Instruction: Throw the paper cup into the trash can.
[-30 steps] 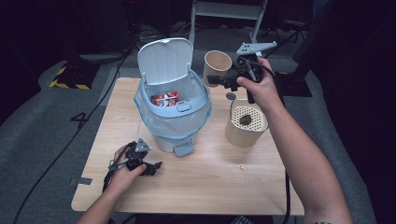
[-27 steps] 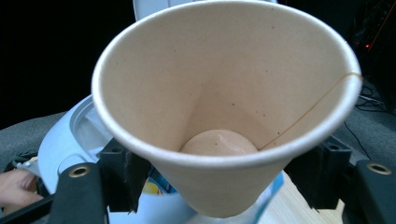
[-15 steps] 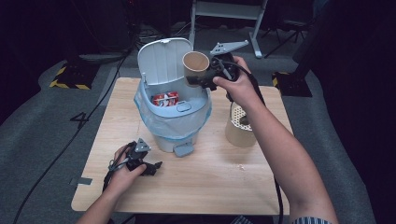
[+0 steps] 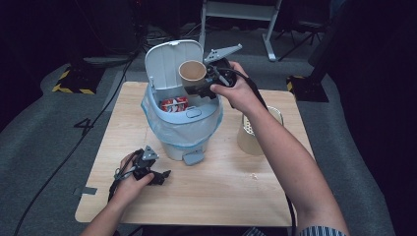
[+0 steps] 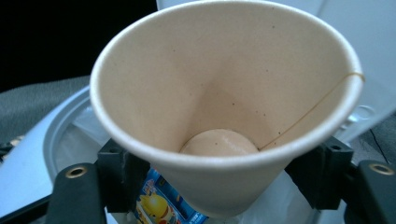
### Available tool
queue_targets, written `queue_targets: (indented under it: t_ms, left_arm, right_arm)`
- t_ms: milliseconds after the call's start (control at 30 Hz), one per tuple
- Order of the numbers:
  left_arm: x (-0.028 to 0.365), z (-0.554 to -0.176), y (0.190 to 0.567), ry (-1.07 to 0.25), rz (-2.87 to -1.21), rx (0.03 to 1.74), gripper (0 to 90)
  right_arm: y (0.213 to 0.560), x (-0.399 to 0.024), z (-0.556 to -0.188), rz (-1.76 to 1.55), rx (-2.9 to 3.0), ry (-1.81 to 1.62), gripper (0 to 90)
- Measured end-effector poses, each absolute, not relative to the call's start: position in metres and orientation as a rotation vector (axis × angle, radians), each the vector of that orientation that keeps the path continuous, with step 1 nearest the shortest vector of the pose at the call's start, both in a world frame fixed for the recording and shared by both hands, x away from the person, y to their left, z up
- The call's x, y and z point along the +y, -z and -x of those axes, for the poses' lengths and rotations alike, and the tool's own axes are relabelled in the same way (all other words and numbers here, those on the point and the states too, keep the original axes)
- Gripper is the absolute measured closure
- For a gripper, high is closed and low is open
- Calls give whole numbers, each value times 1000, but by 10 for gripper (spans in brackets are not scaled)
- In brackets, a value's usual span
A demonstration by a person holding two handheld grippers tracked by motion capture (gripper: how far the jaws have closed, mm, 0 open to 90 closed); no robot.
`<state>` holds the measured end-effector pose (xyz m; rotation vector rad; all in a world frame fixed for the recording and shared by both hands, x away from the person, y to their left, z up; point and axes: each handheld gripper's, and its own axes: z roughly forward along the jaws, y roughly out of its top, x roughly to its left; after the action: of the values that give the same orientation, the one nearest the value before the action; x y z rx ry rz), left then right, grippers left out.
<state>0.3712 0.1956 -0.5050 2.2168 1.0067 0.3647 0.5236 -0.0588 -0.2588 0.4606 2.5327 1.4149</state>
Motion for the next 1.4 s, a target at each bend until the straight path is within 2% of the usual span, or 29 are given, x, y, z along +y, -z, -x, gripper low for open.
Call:
queue_targets:
  t_ms: [33, 67, 133, 200, 267, 300, 467, 867, 1400]
  left_arm:
    - [196, -371, 505, -365, -2217, 1007, 54]
    - [195, -371, 505, -360, -2216, 1010, 54]
    - [195, -371, 505, -359, -2216, 1010, 54]
    - [195, -371, 505, -359, -2216, 1010, 54]
    - [195, -371, 505, -359, -2216, 1009, 54]
    - [195, -371, 505, -359, -2216, 1010, 54]
    - [195, -371, 505, -358, -2216, 1010, 54]
    - [201, -371, 505, -355, -2218, 994, 56]
    - [209, -368, 505, -358, -2224, 991, 56]
  right_arm:
    - [263, -55, -523, -473, 2527, -1431, 122]
    - [263, -55, -523, -473, 2527, -1431, 122]
    - [265, -54, -522, -498, 2515, -1454, 194]
    - [264, -54, -521, -498, 2508, -1462, 137]
    - [262, -57, -520, -471, 2497, -1462, 174]
    - [260, -59, -519, -468, 2486, -1463, 147]
    - [252, -76, -513, -478, 2447, -1495, 158]
    - [243, -139, -496, -581, 2397, -1462, 161]
    - [260, -225, -470, -698, 2343, -1418, 203]
